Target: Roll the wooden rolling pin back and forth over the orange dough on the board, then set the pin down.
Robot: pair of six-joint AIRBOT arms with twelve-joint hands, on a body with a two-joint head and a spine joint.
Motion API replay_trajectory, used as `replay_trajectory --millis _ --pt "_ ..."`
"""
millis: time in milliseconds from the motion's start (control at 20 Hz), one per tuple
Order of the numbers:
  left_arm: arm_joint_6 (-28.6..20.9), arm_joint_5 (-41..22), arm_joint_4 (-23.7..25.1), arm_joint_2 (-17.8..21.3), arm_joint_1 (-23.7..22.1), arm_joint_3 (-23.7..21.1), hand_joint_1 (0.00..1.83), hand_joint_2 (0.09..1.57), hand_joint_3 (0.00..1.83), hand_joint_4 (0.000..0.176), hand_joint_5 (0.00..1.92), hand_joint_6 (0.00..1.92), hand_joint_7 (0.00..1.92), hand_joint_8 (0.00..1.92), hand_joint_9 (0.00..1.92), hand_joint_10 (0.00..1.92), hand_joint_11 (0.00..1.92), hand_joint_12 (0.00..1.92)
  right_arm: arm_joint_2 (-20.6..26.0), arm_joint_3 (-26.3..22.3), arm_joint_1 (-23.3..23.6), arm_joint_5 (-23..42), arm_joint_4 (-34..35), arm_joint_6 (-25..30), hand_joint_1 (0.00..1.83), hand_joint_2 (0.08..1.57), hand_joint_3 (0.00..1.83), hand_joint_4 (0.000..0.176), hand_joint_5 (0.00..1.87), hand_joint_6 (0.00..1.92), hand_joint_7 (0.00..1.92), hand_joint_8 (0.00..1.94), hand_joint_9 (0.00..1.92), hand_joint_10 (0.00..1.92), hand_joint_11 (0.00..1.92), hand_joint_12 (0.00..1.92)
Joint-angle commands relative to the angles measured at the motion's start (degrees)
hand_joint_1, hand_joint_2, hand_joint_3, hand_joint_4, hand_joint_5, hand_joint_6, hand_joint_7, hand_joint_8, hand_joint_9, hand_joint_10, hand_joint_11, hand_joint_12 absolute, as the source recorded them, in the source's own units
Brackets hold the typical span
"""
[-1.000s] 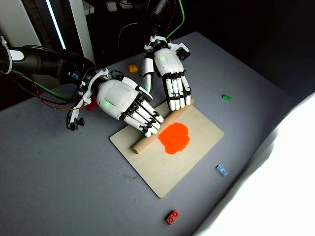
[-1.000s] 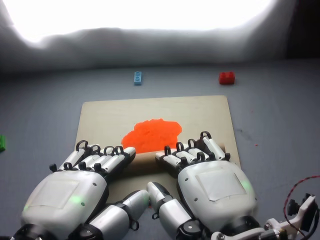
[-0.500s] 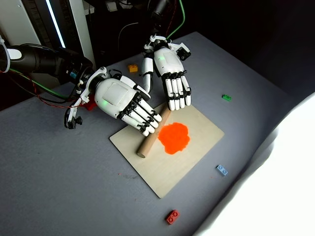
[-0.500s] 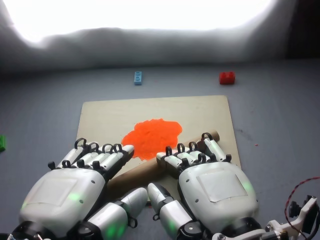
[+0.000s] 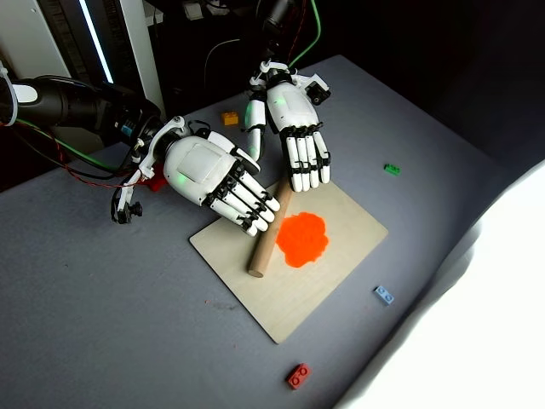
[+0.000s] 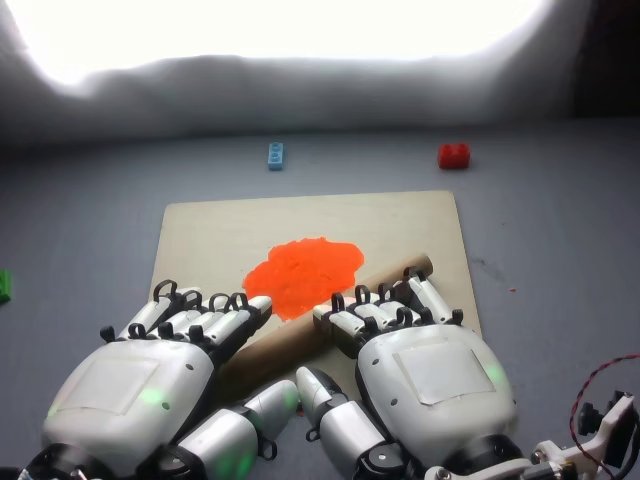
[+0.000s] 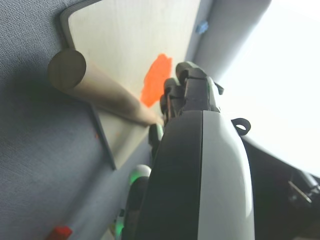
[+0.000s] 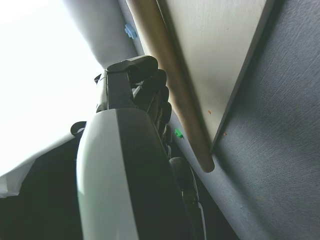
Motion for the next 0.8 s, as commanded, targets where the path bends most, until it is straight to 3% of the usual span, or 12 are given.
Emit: replay_trajectory --millis 0,450,600,750 --pt "-0.1 -5.1 3.4 0.3 -0.2 0.0 0.0 1.43 0.0 0.0 0.25 0.0 0.32 0.0 0.26 0.0 0.0 0.39 0.3 -0.3 0.5 4.1 -5.0 -0.1 0.0 1.49 0.0 0.0 0.55 0.0 0.51 0.0 0.49 0.0 0.0 1.03" --pt "4.0 -3.9 4.4 0.3 -2.8 0.9 0.0 1.43 0.0 0.0 0.25 0.0 0.32 0.0 0.26 0.0 0.0 0.39 5.2 -0.3 3.7 2.4 -5.0 1.1 0.0 1.49 0.0 0.0 0.55 0.0 0.51 0.0 0.49 0.0 0.0 1.03" --pt "8.0 2.0 3.7 1.8 -7.0 1.4 0.0 1.43 0.0 0.0 0.25 0.0 0.32 0.0 0.26 0.0 0.0 0.39 7.2 -0.3 3.8 0.7 -5.0 0.5 0.0 1.49 0.0 0.0 0.55 0.0 0.51 0.0 0.49 0.0 0.0 1.03" --pt "12.4 7.6 -0.6 3.4 -11.7 1.9 0.0 1.43 0.0 0.0 0.25 0.0 0.32 0.0 0.26 0.0 0.0 0.39 9.7 -0.2 4.5 -1.7 -5.4 2.0 0.0 1.48 0.0 0.0 0.55 0.0 0.51 0.0 0.49 0.0 0.0 1.03"
